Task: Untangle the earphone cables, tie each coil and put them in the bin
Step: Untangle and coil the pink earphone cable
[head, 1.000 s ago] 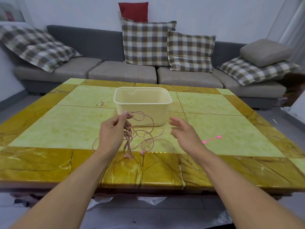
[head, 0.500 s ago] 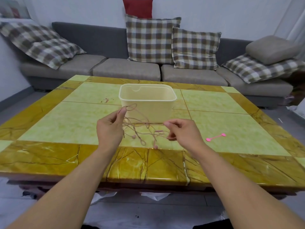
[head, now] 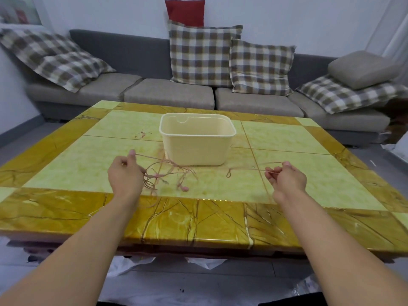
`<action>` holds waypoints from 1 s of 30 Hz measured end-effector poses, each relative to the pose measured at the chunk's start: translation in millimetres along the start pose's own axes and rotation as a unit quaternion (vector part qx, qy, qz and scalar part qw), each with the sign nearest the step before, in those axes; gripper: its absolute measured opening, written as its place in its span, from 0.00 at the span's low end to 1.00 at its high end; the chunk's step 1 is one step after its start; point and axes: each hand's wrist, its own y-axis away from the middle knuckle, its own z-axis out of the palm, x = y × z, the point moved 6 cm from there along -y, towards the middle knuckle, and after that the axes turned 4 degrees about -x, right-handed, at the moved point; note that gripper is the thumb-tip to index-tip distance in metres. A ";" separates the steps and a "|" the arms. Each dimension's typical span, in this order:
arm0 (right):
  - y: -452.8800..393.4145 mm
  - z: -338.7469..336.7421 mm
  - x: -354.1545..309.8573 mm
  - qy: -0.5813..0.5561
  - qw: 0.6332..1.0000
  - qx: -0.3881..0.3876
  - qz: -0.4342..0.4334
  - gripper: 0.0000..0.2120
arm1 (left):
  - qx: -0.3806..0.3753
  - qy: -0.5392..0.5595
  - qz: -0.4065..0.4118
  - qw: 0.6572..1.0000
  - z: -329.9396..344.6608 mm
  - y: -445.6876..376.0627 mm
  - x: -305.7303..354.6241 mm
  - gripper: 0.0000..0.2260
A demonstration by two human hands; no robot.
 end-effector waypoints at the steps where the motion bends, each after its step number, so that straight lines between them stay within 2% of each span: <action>1: -1.2 -2.3 -0.7 -0.008 1.000 0.008 0.006 0.07 | 0.028 0.054 -0.043 0.997 -3.8 -1.9 -5.1 0.19; 3: -4.6 -4.7 -1.3 0.042 0.999 0.016 -0.001 0.08 | 0.050 0.105 -0.088 0.989 -8.9 -3.8 -10.4 0.18; 5: -7.5 -2.1 -2.4 0.166 0.985 -0.004 -0.038 0.10 | 0.023 0.064 -0.059 0.996 -8.0 -1.3 -3.4 0.19; 7: -3.9 7.9 1.1 0.309 0.946 -0.065 -0.076 0.11 | -0.035 0.021 -0.002 0.999 -0.6 5.2 11.0 0.20; 10: 22.3 31.0 7.1 0.482 0.851 -0.142 -0.155 0.12 | -0.146 0.002 0.058 0.988 15.3 20.0 29.1 0.18; 12: 48.8 51.6 7.2 0.492 0.819 -0.203 -0.217 0.19 | -0.212 0.023 0.084 0.973 25.3 32.5 37.1 0.17; 15: 95.4 86.1 21.5 0.459 0.783 -0.352 -0.229 0.32 | -0.283 0.070 0.106 0.951 33.4 49.9 49.2 0.15; 17: 113.9 101.8 34.5 0.451 0.761 -0.402 -0.237 0.38 | -0.324 0.114 0.106 0.933 35.7 58.8 56.3 0.14; 19: 119.6 108.6 47.8 0.449 0.758 -0.417 -0.221 0.36 | -0.357 0.164 0.089 0.915 35.2 65.6 62.3 0.14; 20: 117.8 110.8 56.4 0.456 0.752 -0.427 -0.212 0.31 | -0.371 0.189 0.077 0.906 34.8 68.1 65.0 0.14; 22: 119.0 114.0 68.4 0.456 0.738 -0.454 -0.205 0.14 | -0.391 0.232 0.054 0.889 33.9 70.6 69.7 0.13; 23: 120.1 115.2 70.4 0.430 0.748 -0.466 -0.196 0.09 | -0.395 0.241 0.052 0.885 33.3 70.6 71.4 0.12; 26: 115.2 114.0 53.2 0.319 0.833 -0.414 -0.184 0.21 | -0.380 0.157 0.098 0.906 27.7 68.4 69.7 0.07; 28: 109.9 109.8 30.8 0.243 0.885 -0.354 -0.181 0.24 | -0.365 0.040 0.136 0.920 25.9 64.4 57.1 0.05; 30: 101.8 106.5 13.7 0.100 0.930 -0.334 -0.114 0.23 | -0.331 -0.117 0.160 0.923 25.6 52.7 34.1 0.06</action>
